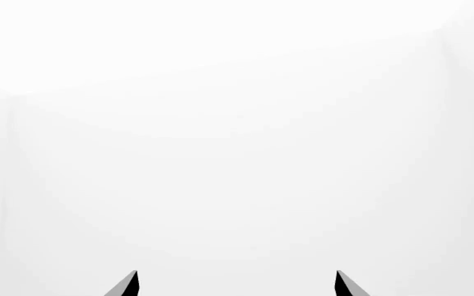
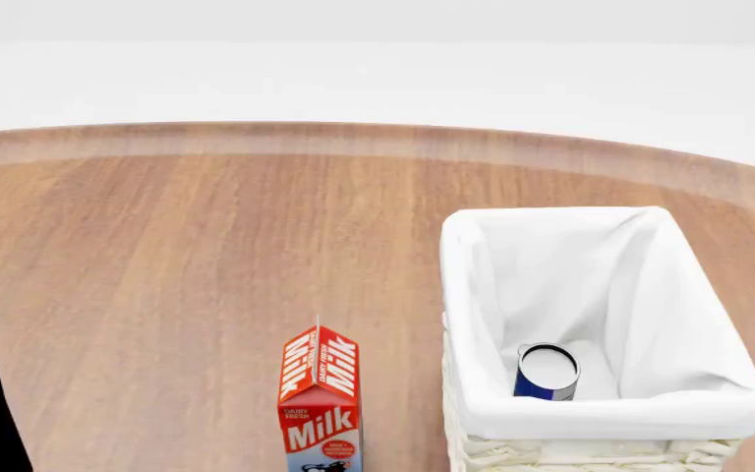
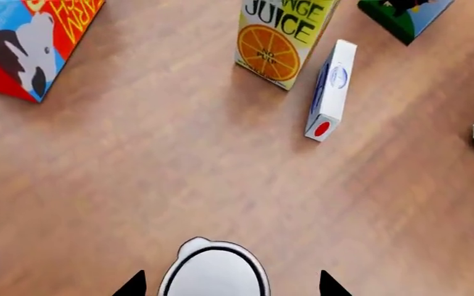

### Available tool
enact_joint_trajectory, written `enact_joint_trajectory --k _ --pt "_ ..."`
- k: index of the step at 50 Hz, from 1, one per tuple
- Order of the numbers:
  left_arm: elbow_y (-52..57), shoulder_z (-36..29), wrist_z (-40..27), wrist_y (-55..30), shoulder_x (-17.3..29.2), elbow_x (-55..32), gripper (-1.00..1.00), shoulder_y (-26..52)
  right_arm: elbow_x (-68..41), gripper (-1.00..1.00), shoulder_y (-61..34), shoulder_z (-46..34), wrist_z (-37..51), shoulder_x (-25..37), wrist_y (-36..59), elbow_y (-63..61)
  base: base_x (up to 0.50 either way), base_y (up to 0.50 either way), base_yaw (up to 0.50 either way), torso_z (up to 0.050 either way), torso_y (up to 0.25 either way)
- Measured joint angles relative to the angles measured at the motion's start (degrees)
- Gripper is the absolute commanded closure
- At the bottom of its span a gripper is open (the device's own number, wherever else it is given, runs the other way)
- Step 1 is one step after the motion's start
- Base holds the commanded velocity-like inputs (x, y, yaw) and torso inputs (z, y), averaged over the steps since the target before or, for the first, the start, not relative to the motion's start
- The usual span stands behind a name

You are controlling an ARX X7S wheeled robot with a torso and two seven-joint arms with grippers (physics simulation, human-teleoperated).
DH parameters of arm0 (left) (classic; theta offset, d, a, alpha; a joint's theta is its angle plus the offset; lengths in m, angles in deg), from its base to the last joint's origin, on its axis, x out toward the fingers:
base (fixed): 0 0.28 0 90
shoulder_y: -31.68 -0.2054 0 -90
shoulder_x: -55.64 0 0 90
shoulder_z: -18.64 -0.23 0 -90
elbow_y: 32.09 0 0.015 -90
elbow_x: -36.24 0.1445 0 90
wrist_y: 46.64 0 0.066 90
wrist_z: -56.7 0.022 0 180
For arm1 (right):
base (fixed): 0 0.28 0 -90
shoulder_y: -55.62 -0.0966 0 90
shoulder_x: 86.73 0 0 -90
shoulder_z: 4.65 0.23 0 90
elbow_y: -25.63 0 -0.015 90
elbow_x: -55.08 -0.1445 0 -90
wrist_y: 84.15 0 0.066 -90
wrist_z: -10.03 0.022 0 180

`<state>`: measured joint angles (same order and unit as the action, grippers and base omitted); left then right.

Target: Pick up the alphabet soup and the tomato sauce, and put them in the basket.

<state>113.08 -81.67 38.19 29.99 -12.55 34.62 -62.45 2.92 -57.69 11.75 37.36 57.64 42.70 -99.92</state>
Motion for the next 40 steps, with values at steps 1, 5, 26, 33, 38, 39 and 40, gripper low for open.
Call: enact_joint_trajectory --k 1,5,26,33,38,39,40 --pt "-0.02 0.0 -0.02 0.01 0.02 -0.01 -1.0 0.0 0.11 -1.0 0.03 -0.02 -0.11 -0.12 -0.1 0.26 0.0 0.0 0.0 0.0 0.0" --pt "-0.03 0.05 -0.11 0.02 0.13 -0.11 -1.0 0.01 0.63 -1.0 0.21 -0.17 -0.61 -0.78 -0.6 1.38 0.0 0.0 0.0 0.0 0.0" --pt "0.22 0.02 -0.58 -0.18 0.6 -0.4 -1.0 0.02 2.65 -1.0 2.11 -0.73 -3.18 -2.86 -4.28 6.78 0.0 0.0 0.0 0.0 0.0" --pt "0.06 -0.06 -0.76 -0.02 0.71 -0.41 -1.0 0.0 3.21 -1.0 2.92 -0.89 -4.21 -3.51 -5.72 9.08 0.0 0.0 0.0 0.0 0.0" --pt "-0.08 -0.14 -0.87 0.11 0.78 -0.42 -1.0 -0.01 3.32 -1.0 3.39 -0.95 -4.77 -3.81 -6.49 10.26 0.0 0.0 0.0 0.0 0.0" --pt "-0.11 -0.16 -0.9 0.14 0.79 -0.42 -1.0 -0.02 3.38 -1.0 3.49 -0.97 -4.9 -3.9 -6.69 10.56 0.0 0.0 0.0 0.0 0.0" --pt "-0.15 -0.17 -0.93 0.18 0.81 -0.42 -1.0 -0.03 3.34 -1.0 3.56 -0.96 -4.98 -3.93 -6.77 10.71 0.0 0.0 0.0 0.0 0.0"
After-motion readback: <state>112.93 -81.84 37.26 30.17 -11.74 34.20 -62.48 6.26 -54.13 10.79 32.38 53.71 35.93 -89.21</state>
